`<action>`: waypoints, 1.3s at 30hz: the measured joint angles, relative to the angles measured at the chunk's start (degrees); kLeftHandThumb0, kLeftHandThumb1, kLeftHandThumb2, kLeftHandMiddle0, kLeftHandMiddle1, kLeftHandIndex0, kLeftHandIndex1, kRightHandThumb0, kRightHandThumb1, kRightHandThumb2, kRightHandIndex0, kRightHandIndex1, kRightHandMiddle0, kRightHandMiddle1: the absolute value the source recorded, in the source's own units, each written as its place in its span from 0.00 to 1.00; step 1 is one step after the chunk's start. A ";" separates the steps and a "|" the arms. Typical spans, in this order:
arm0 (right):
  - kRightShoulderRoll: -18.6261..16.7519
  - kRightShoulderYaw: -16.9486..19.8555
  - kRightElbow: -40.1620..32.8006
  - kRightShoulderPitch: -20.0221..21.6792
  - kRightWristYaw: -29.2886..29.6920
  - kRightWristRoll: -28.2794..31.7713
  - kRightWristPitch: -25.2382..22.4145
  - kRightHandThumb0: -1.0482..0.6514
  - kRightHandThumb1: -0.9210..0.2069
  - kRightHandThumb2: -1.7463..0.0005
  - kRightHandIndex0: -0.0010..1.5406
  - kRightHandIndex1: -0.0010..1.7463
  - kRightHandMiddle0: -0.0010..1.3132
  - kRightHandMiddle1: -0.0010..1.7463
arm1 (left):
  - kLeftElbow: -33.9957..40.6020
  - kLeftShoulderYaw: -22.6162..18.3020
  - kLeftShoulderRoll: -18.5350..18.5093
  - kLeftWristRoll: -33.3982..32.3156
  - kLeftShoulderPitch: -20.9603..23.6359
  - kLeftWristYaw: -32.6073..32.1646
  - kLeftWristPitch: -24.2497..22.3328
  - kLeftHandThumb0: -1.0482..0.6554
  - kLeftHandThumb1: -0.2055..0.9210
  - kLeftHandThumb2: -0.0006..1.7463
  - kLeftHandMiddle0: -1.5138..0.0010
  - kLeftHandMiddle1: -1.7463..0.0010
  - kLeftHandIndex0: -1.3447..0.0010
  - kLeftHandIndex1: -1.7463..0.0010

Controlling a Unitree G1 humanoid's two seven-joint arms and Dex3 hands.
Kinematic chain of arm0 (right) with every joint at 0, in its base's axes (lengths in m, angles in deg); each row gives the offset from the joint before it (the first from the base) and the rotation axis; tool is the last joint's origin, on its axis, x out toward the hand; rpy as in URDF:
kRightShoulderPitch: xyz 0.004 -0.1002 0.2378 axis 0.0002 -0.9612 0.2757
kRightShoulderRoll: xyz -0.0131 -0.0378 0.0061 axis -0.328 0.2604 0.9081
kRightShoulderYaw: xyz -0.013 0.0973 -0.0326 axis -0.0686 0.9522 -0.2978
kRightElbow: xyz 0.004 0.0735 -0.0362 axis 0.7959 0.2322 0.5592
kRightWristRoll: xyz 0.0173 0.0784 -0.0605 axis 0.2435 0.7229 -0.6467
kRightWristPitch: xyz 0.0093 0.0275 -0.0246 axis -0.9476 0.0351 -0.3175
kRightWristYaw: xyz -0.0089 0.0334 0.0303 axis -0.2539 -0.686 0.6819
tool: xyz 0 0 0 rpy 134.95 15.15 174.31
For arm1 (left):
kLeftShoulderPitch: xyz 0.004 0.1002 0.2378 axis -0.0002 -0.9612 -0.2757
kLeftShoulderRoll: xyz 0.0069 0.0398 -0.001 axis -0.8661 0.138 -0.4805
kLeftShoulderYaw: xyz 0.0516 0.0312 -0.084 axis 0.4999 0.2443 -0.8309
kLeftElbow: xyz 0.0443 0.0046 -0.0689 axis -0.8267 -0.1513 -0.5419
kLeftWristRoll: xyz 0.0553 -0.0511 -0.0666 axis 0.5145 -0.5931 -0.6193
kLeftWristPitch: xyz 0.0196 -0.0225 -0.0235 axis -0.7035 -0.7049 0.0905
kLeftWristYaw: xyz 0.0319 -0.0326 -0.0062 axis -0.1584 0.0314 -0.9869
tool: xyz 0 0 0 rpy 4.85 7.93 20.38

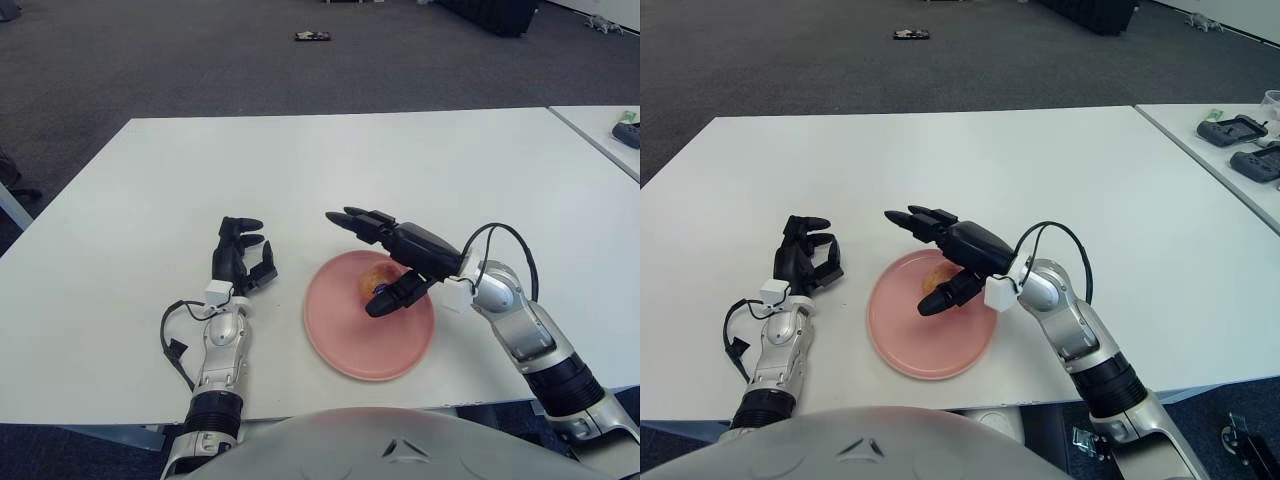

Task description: Put the apple into the plate.

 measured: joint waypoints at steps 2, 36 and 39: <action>-1.45 0.63 0.26 -0.50 1.13 1.58 0.49 0.00 0.00 0.73 0.00 0.00 0.00 0.00 | -0.13 -0.01 -0.04 -0.03 0.06 0.07 0.10 0.61 0.65 0.63 0.71 0.00 0.81 0.00; -26.43 24.07 25.05 -3.11 47.00 -1.51 17.00 0.39 0.23 0.49 0.50 1.00 0.27 1.00 | -1.89 -0.15 -0.22 -0.41 1.42 0.18 1.06 0.61 0.51 0.72 0.63 0.00 0.71 0.03; -25.12 24.47 26.06 -3.02 47.09 -2.51 17.11 0.39 0.24 0.49 0.54 1.00 0.28 1.00 | -1.85 -0.15 -0.16 -0.42 1.41 0.18 1.08 0.61 0.50 0.72 0.62 0.00 0.70 0.04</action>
